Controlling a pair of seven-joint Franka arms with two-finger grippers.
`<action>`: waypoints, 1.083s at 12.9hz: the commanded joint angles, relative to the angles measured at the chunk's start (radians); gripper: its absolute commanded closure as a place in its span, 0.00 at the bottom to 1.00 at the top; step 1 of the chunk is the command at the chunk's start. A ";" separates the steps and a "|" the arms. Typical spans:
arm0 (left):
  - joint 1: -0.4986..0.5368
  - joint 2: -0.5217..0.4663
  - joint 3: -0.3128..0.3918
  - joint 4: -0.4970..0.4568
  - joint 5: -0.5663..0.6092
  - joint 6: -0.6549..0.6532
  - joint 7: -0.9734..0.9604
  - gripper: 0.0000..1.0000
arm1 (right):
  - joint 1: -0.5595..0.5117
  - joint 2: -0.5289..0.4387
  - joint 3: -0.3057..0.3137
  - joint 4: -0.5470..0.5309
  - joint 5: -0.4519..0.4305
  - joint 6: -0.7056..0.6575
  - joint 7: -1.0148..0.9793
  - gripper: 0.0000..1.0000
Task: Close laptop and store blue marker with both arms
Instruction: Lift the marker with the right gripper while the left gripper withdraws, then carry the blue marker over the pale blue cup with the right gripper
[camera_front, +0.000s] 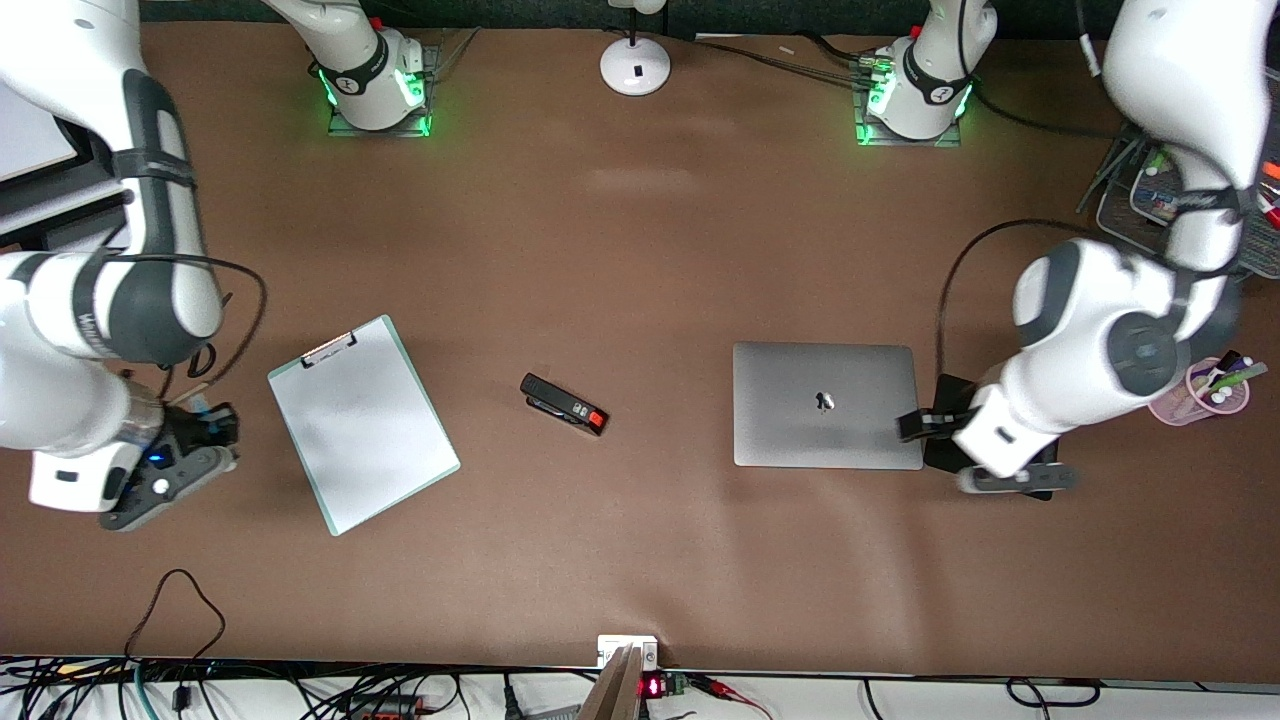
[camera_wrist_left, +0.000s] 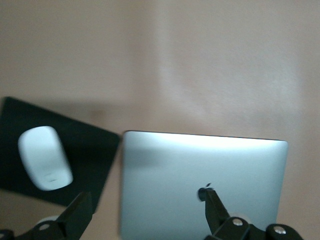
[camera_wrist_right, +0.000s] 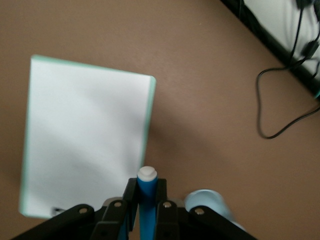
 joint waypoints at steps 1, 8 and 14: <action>0.028 -0.027 -0.007 0.130 0.021 -0.180 0.055 0.00 | -0.064 -0.030 0.021 0.010 0.016 0.029 -0.221 0.93; 0.068 -0.029 -0.013 0.455 0.010 -0.528 0.194 0.00 | -0.145 -0.099 0.029 -0.076 0.403 0.070 -0.946 0.93; 0.100 -0.228 -0.024 0.407 0.002 -0.704 0.209 0.00 | -0.230 -0.139 0.030 -0.199 0.433 -0.062 -1.318 0.92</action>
